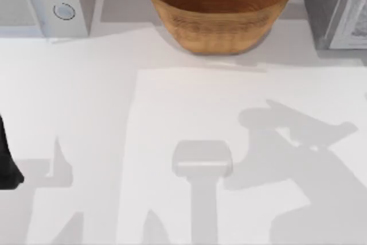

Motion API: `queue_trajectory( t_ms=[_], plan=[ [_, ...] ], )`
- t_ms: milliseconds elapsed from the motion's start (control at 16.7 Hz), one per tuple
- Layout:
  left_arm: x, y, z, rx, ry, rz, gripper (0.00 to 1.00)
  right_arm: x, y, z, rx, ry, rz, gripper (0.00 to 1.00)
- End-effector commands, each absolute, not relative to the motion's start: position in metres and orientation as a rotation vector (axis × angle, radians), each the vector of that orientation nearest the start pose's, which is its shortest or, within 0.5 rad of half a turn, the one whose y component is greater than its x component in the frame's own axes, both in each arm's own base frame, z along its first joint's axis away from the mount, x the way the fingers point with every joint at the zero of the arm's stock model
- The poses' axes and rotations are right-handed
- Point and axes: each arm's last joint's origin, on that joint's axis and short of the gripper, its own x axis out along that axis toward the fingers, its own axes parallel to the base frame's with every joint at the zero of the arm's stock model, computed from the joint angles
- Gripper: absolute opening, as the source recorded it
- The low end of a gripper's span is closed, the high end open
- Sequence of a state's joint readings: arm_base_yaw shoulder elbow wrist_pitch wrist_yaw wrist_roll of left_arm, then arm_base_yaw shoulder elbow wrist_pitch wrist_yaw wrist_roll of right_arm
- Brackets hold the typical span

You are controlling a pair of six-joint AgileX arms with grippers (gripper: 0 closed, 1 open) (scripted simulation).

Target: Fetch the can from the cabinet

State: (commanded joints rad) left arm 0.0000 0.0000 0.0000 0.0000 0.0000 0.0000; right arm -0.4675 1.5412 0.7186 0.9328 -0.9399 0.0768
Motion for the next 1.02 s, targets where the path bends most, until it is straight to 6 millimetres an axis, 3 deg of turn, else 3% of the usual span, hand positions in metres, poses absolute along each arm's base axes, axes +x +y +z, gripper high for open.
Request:
queue_trajectory(
  t_ms=[240,540,720,1020],
  plan=[
    [0.106,-0.001,0.16,0.0,0.0,0.0,1.0,0.333,-0.185,0.16,0.007,-0.021,0.619,0.0],
    [0.106,-0.001,0.16,0.0,0.0,0.0,1.0,0.337,-0.237,0.076,0.008,-0.003,0.731,0.0],
    [0.106,-0.001,0.16,0.0,0.0,0.0,1.0,0.333,-0.249,0.053,0.001,-0.001,0.763,0.0],
    [0.106,-0.001,0.16,0.0,0.0,0.0,1.0,0.332,-0.25,0.05,0.0,0.0,0.767,0.0]
  ],
)
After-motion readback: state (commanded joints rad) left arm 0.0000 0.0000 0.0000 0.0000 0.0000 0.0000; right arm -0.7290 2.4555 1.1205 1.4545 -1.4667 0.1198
